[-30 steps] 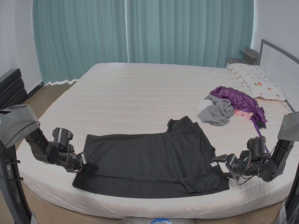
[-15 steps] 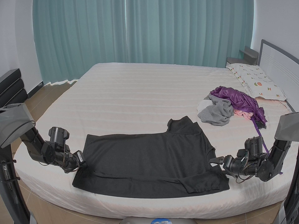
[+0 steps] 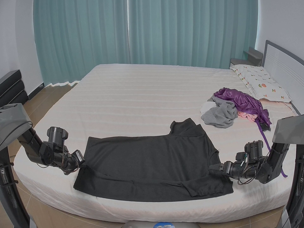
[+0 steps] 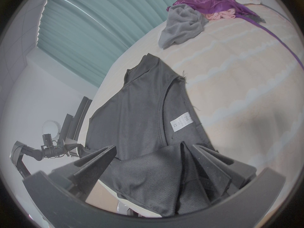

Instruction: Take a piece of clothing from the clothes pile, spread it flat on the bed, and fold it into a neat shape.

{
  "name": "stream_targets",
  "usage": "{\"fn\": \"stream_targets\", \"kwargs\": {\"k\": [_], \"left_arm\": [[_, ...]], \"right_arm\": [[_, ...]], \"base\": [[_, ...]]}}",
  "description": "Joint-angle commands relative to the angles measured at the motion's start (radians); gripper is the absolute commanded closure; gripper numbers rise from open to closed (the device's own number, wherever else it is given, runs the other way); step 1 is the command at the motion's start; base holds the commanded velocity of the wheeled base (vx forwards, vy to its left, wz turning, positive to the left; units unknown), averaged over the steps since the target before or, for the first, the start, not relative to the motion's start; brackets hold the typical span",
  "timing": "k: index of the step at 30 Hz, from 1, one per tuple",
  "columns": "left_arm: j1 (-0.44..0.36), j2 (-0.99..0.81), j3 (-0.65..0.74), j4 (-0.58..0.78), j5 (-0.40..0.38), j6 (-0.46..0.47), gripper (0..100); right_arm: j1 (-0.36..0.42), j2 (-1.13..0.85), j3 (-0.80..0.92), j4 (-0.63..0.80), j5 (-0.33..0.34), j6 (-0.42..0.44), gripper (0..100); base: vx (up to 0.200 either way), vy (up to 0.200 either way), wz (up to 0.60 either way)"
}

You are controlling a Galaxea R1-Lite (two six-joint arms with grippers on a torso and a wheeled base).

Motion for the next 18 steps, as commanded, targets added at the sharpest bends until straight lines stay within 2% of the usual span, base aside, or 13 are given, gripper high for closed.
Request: {"fn": "stream_targets", "kwargs": {"k": [1, 4, 5, 9, 12, 18], "left_arm": [[0.001, 0.003, -0.001, 0.001, 0.0, -0.001, 100], [0.002, 0.003, -0.001, 0.001, 0.0, -0.001, 100], [0.002, 0.003, -0.001, 0.001, 0.0, -0.001, 100], [0.002, 0.003, -0.001, 0.002, 0.0, -0.001, 100], [0.002, 0.002, -0.001, 0.002, 0.0, -0.001, 100], [0.004, 0.0, -0.001, 0.002, 0.002, -0.001, 100]], "right_arm": [[0.003, 0.038, -0.005, -0.011, 0.025, -0.004, 0], [0.008, 0.049, -0.006, -0.018, 0.03, -0.008, 0], [0.008, 0.049, -0.006, -0.018, 0.03, -0.008, 100], [0.009, 0.057, 0.0, -0.018, 0.025, -0.066, 100], [0.005, 0.074, 0.007, -0.017, 0.011, -0.147, 100], [-0.003, 0.051, 0.01, -0.02, -0.009, -0.149, 100]], "base": [[0.0, 0.0, 0.0], [0.0, 0.0, 0.0], [0.0, 0.0, 0.0], [0.0, 0.0, 0.0], [0.0, 0.0, 0.0], [0.0, 0.0, 0.0]]}}
